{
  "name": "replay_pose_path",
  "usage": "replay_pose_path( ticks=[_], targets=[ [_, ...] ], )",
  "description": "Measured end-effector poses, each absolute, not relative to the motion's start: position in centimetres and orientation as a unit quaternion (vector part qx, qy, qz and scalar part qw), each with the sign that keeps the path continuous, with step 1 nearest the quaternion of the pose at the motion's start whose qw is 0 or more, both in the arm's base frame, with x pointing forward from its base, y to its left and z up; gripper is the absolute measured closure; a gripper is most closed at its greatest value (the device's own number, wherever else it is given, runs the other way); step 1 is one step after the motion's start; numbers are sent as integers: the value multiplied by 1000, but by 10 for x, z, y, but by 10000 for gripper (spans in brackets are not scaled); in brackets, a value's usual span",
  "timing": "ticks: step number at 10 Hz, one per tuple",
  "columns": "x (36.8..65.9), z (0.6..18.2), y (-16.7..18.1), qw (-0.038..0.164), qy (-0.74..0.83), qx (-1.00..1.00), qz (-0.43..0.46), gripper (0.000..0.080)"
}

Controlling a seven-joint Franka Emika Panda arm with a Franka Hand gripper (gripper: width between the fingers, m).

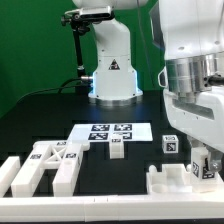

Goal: Assemble chair

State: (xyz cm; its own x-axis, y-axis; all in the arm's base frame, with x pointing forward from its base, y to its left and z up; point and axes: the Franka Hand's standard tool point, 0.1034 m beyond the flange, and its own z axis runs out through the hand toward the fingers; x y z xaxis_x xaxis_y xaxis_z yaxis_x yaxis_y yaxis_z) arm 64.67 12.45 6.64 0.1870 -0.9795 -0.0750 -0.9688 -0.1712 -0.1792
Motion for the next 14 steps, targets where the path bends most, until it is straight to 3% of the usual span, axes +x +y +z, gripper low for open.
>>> replay_pose_path(
  ticks=[3, 4, 5, 6, 7, 9, 11, 13, 14],
  targets=[
    [647, 66, 123, 90, 601, -793, -33, 507],
    [649, 67, 117, 83, 471, -877, -48, 290],
    [648, 67, 116, 77, 402, -911, -46, 290],
    [646, 67, 116, 73, 341, -936, -48, 180],
    [645, 69, 118, 73, 315, -944, -70, 159],
    [644, 67, 117, 57, 211, -973, -76, 151],
    [645, 70, 118, 20, 3, -997, -73, 151],
    [648, 70, 118, 14, -39, -997, -72, 151],
    [648, 70, 118, 15, -26, -997, -72, 295]
  ],
)
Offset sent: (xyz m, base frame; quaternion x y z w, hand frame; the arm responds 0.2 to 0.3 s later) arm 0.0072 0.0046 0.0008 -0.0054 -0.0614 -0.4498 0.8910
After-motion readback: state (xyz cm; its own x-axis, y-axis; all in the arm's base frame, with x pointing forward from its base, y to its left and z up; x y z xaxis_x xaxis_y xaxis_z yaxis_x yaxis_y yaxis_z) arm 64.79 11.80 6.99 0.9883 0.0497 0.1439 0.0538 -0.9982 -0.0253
